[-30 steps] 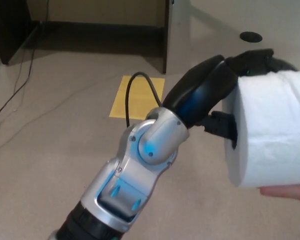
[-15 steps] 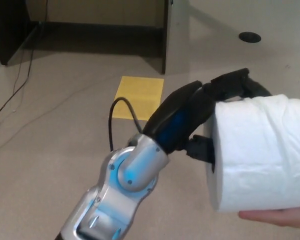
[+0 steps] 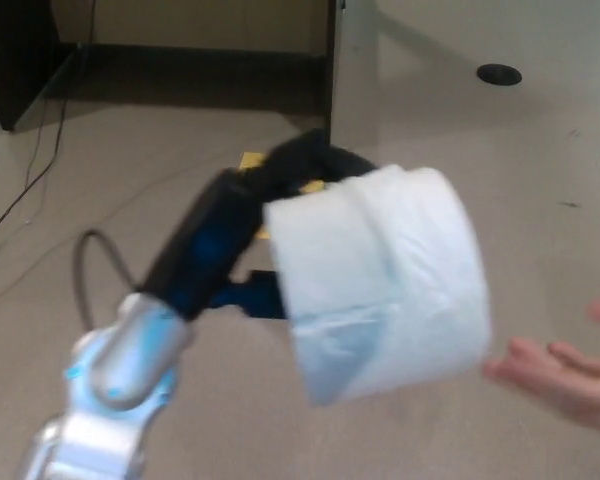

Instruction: A person is holding a toilet paper roll and the robot extends its left hand to grab the roll by inserting its thumb into the gap in the middle and brings its hand down by its side. Then it extends its arm again to hand the toilet paper roll back to the person.

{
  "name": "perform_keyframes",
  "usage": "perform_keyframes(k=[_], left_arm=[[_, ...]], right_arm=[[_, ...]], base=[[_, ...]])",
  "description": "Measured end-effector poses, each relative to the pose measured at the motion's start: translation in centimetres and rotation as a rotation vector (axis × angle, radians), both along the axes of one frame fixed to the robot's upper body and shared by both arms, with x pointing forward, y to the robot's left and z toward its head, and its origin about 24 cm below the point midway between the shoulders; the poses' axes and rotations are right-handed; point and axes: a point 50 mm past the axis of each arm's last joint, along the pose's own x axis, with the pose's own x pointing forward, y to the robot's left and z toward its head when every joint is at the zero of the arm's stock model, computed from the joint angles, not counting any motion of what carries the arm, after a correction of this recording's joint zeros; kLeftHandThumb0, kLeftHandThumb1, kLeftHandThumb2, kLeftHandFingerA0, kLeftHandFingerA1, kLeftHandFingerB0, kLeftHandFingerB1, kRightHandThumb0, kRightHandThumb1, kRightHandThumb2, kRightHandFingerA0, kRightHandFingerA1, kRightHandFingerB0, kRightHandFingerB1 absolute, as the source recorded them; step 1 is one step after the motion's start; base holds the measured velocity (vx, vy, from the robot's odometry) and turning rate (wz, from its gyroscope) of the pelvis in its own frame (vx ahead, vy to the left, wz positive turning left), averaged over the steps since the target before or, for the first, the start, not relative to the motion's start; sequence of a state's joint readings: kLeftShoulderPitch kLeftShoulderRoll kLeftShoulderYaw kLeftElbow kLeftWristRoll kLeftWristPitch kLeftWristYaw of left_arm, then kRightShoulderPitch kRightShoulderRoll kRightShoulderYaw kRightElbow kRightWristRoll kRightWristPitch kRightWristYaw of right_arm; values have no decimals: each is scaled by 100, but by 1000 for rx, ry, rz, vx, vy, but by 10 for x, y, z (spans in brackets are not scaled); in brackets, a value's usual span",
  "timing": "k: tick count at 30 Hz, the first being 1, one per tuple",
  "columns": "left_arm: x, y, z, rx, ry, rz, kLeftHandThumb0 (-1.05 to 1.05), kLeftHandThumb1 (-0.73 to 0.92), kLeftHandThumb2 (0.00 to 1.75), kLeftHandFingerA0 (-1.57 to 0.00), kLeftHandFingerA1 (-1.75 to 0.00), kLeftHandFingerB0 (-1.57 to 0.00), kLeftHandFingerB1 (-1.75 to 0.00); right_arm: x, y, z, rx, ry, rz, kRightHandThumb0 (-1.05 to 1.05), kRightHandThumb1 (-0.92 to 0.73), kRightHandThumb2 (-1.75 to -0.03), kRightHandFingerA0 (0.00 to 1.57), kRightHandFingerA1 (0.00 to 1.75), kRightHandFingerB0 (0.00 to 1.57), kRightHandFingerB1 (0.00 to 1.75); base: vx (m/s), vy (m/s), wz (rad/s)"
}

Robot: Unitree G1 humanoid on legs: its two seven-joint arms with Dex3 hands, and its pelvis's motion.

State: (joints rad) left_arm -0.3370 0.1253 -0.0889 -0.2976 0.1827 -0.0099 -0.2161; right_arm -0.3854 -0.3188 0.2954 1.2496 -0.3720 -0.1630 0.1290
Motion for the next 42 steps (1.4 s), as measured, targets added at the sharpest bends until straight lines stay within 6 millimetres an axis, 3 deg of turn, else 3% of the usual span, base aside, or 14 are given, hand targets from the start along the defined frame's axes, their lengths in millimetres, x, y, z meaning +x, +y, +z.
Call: perform_keyframes(k=[3,4,8,10,11,15,16,17,19,29,30,36,37,42], left_arm=[[-9,30,-16,2,51,63,-5,74,88,-94,-143,-74,-122],[-11,38,-22,5,70,81,-5,74,88,-90,-144,-74,-124],[-25,74,-52,7,186,167,-9,78,82,-93,-148,-72,-129],[-33,94,-74,8,274,228,-8,78,83,-96,-146,-76,-123],[-37,103,-86,11,320,259,-6,75,86,-99,-145,-79,-121],[-48,130,-122,9,453,352,-6,82,74,-88,-154,-72,-125],[-53,137,-133,8,492,380,-6,82,78,-87,-151,-72,-123],[-56,141,-141,7,519,400,-6,80,79,-85,-155,-70,-126],[-66,154,-160,1,591,452,-5,78,81,-90,-155,-76,-123],[-128,198,-234,29,879,678,-13,83,66,-78,-144,-69,-118],[-132,200,-237,39,893,690,-11,83,66,-82,-141,-72,-114],[-156,217,-256,173,981,768,-14,79,71,-75,-148,-72,-126],[-157,218,-257,185,980,773,-14,79,75,-77,-146,-73,-125],[-159,219,-259,214,956,782,-13,78,75,-80,-143,-74,-120]], right_arm=[[-1,0,-1,2,6,-1,-38,-71,-60,62,63,35,35],[-2,-1,-1,1,8,-2,-45,-56,-86,59,69,28,48],[-3,-1,-2,1,12,-3,-39,-71,-61,63,63,33,35],[-3,-1,-2,1,12,-3,-43,-57,-86,58,69,28,48],[-3,-1,-2,1,14,-4,-37,-71,-60,62,63,35,35],[-3,0,-2,5,13,-5,-44,-57,-85,60,70,26,47],[-3,0,-3,6,13,-6,-37,-71,-60,63,63,34,34],[-3,0,-3,6,13,-6,-44,-56,-85,59,70,27,48],[-3,0,-3,7,12,-7,-37,-71,-60,64,69,34,34],[-3,0,-2,14,1,-20,-38,-69,-59,67,66,37,37],[-3,0,-2,14,1,-21,-44,-55,-85,62,70,31,50],[-3,-1,-2,9,-13,-34,-39,-68,-59,66,64,38,36],[-3,-1,-2,8,-14,-36,-44,-54,-85,62,71,32,50],[-9,-3,-5,0,-6,-47,-45,-55,-85,65,72,30,49]], base=[[0,0,0],[0,0,0],[0,0,0],[0,0,0],[0,0,0],[0,0,0],[0,0,0],[0,0,0],[0,0,0],[0,0,0],[0,0,0],[0,0,0],[0,0,0],[0,0,0]])
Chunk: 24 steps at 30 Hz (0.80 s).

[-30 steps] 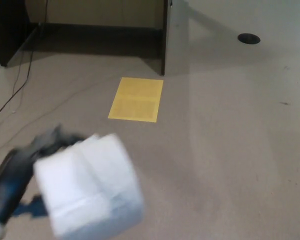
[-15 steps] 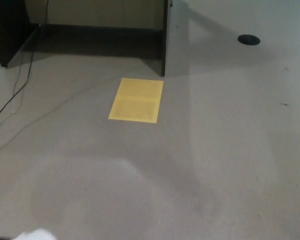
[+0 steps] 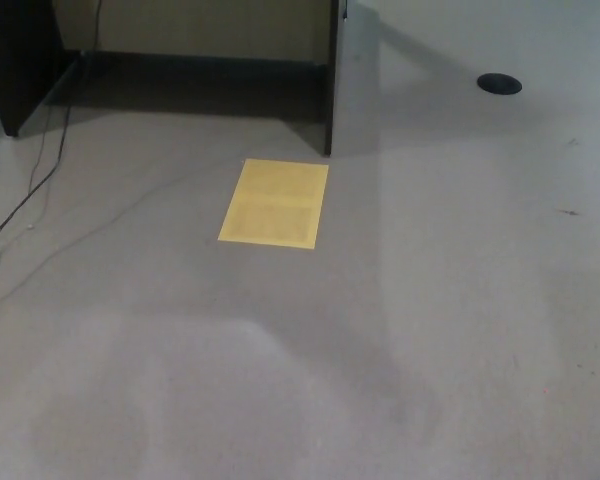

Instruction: A person is holding a toilet paper roll and the robot extends its left hand to grab the roll by inserting its thumb into the gap in the middle and brings its hand down by its side. Then it extends its arm again to hand the toilet paper roll back to the person.

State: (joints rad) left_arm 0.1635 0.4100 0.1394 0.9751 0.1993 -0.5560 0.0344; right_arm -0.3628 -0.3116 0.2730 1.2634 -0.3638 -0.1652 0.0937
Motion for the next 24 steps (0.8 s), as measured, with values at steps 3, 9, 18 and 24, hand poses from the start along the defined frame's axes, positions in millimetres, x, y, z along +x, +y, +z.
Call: perform_keyframes(k=[3,9,18,24], left_arm=[[-2,2,1,5,-14,1,-15,79,73,-81,-145,-74,-118],[6,3,9,-31,-103,22,-17,83,68,-77,-159,-65,-134],[77,-21,68,-92,-448,-146,-7,78,81,-92,-152,-75,-126],[130,-57,127,-99,-679,-326,-6,80,74,-92,-145,-73,-123]], right_arm=[[-3,-1,-2,-6,8,-2,-45,-56,-85,63,69,30,48],[-10,-1,-6,-10,21,-5,-44,-56,-86,59,67,31,49],[-3,-1,-2,-4,-2,-12,-38,-70,-60,64,63,35,35],[-3,-1,-1,-2,-4,-11,-44,-56,-87,63,72,30,49]], base=[[0,0,0],[0,0,0],[0,0,0],[0,0,0]])
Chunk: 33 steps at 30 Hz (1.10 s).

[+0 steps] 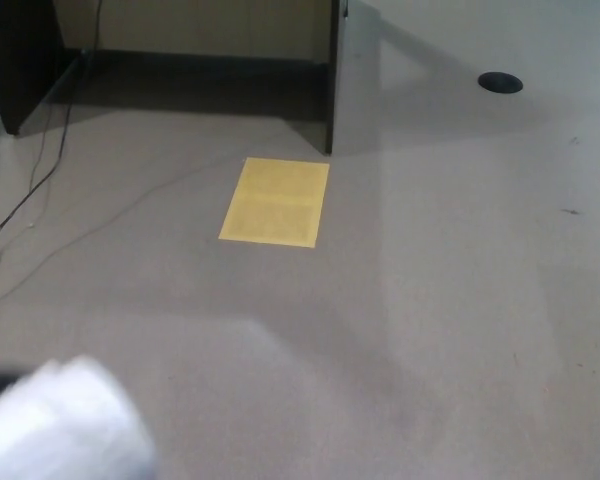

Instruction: A person is holding a toilet paper roll and the robot extends its left hand to grab the roll by inserting its thumb into the gap in the middle and brings its hand down by its side. Then it extends its arm again to hand the toilet paper roll back to the person.

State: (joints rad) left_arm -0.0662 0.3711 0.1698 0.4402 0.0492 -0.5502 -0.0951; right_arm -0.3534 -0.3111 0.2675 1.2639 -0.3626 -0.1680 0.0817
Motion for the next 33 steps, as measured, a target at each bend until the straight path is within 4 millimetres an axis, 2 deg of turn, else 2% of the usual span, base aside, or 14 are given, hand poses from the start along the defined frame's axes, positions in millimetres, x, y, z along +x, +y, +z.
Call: perform_keyframes(k=[1,2,3,6,7,13,14,22,23,26,27,28,32,33], left_arm=[[13,-13,18,2,-67,-49,-8,80,75,-88,-148,-73,-123],[21,-22,30,2,-107,-80,-6,81,73,-80,-149,-70,-124],[29,-32,44,3,-152,-116,-6,78,77,-83,-152,-71,-125],[47,-59,74,4,-245,-205,-8,81,73,-83,-156,-71,-124],[54,-73,89,2,-290,-247,-7,81,72,-83,-155,-71,-121],[77,-141,143,-16,-412,-435,-17,77,74,-86,-149,-70,-124],[78,-154,149,-10,-420,-467,-15,78,75,-82,-153,-66,-127],[64,-255,174,93,-450,-719,-16,80,68,-71,-157,-63,-137],[60,-266,176,105,-453,-743,-20,78,66,-71,-158,-68,-133],[50,-290,178,145,-456,-790,-19,78,63,-79,-152,-70,-124],[47,-296,178,156,-457,-800,-22,79,63,-79,-152,-73,-116],[44,-301,178,166,-456,-808,-22,79,64,-76,-156,-71,-118],[30,-318,174,194,-466,-834,-19,77,62,-77,-147,-74,-119],[27,-321,173,197,-470,-838,-20,74,65,-76,-147,-76,-111]], right_arm=[[0,0,0,0,-1,0,-39,-70,-60,65,67,36,34],[0,0,0,1,-1,0,-45,-56,-86,62,71,29,48],[1,0,0,1,-3,1,-38,-70,-60,64,61,36,35],[1,1,1,1,-5,2,-44,-55,-86,60,70,30,49],[2,1,1,3,-8,3,-39,-69,-60,63,63,37,36],[5,2,3,5,-18,9,-38,-69,-60,67,67,36,37],[5,3,3,6,-19,10,-44,-55,-85,61,70,29,49],[5,3,3,9,-20,6,-44,-56,-85,58,66,30,48],[5,3,3,10,-19,6,-37,-70,-60,63,61,36,36],[4,3,2,11,-14,9,-45,-56,-85,61,69,29,48],[4,4,2,11,-12,12,-37,-70,-60,64,62,36,36],[4,5,2,13,-12,15,-43,-56,-86,59,68,29,48],[2,7,-1,14,0,26,-45,-55,-86,62,70,28,48],[1,7,-2,14,4,27,-40,-69,-60,64,63,35,34]], base=[[0,0,0],[0,0,0],[0,0,0],[0,0,0],[0,0,0],[0,0,0],[0,0,0],[0,0,0],[0,0,0],[0,0,0],[0,0,0],[0,0,0],[0,0,3],[0,0,6]])
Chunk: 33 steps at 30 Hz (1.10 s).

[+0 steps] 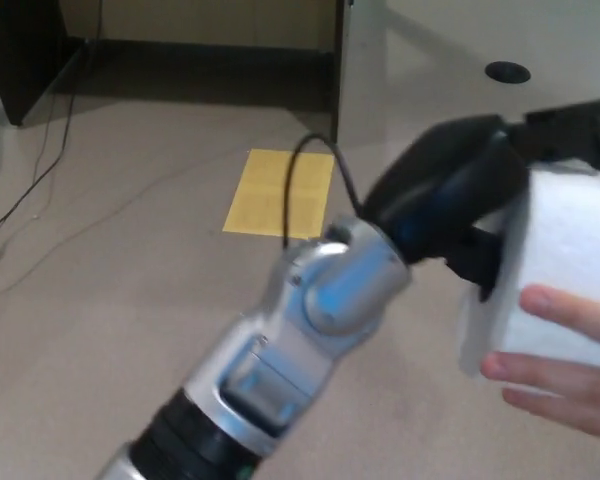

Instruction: A person is holding a toilet paper roll and the robot extends its left hand to grab the roll by inserting its thumb into the gap in the middle and brings its hand down by its side. Then it extends its arm again to hand the toilet paper roll back to the person.

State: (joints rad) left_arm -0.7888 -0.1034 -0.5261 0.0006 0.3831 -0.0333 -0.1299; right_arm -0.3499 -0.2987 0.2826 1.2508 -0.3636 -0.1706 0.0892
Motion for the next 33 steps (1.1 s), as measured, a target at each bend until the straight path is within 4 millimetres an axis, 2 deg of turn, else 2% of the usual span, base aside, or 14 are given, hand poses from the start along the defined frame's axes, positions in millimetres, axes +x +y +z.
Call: perform_keyframes(k=[2,8,10,11,12,13,14,16,26,28,29,30,32,33], left_arm=[[-6,-4,-3,4,-4,-6,-18,76,62,-77,-143,-75,-113],[-20,-9,-5,20,-35,-17,-13,78,64,-78,-149,-75,-110],[-23,-8,-4,18,-43,-18,-15,78,63,-79,-149,-78,-102],[-24,-8,-4,17,-44,-18,-18,68,61,-83,-121,-72,-48],[-25,-7,-5,11,-41,-15,-26,61,59,-82,-66,-50,-38],[-26,-6,-7,8,-36,-11,-37,55,59,-61,-50,-29,-31],[-27,-5,-8,5,-30,-7,-31,28,85,-1,-48,0,-49],[-30,-3,-9,6,-27,2,-61,41,67,-9,-38,-6,-20],[-27,18,-2,17,74,14,-62,40,74,0,-3,0,-2],[-23,24,1,26,100,15,-62,40,74,0,-3,0,0],[-21,27,2,30,111,15,-61,40,74,0,-3,0,0],[-20,30,4,33,122,16,-61,39,74,0,-4,0,0],[-15,39,6,40,151,19,-60,39,73,0,-2,0,0],[-12,44,7,42,163,22,-60,39,73,0,-4,0,0]], right_arm=[[-1,0,-1,2,3,0,-47,-56,-86,58,66,29,48],[-1,1,-1,7,6,-2,-41,-69,-61,65,69,33,34],[-1,1,-1,8,8,-1,-46,-57,-86,63,73,29,48],[-1,1,-1,8,8,0,-40,-69,-60,64,63,35,35],[-1,1,-1,7,8,2,-41,-69,-60,64,65,34,34],[-1,1,-1,7,9,3,-42,-68,-60,63,65,34,34],[-1,1,-1,7,10,4,-41,-68,-60,65,69,34,35],[-1,2,-2,9,11,6,-40,-68,-60,65,68,35,35],[-1,5,-2,8,14,17,-43,-57,-86,59,68,28,48],[-1,5,-2,8,14,17,-43,-56,-86,59,68,29,49],[-1,5,-2,8,13,17,-37,-71,-60,62,61,36,36],[-1,5,-2,8,13,18,-43,-56,-86,59,69,29,48],[0,5,-2,8,13,17,-37,-71,-60,62,60,36,36],[0,5,-2,8,13,18,-43,-56,-86,59,69,29,49]], base=[[0,0,0],[0,0,0],[0,0,0],[0,0,0],[0,0,0],[0,0,0],[0,0,0],[0,0,0],[0,0,0],[0,0,0],[0,0,0],[0,0,0],[0,0,0],[0,0,0]])
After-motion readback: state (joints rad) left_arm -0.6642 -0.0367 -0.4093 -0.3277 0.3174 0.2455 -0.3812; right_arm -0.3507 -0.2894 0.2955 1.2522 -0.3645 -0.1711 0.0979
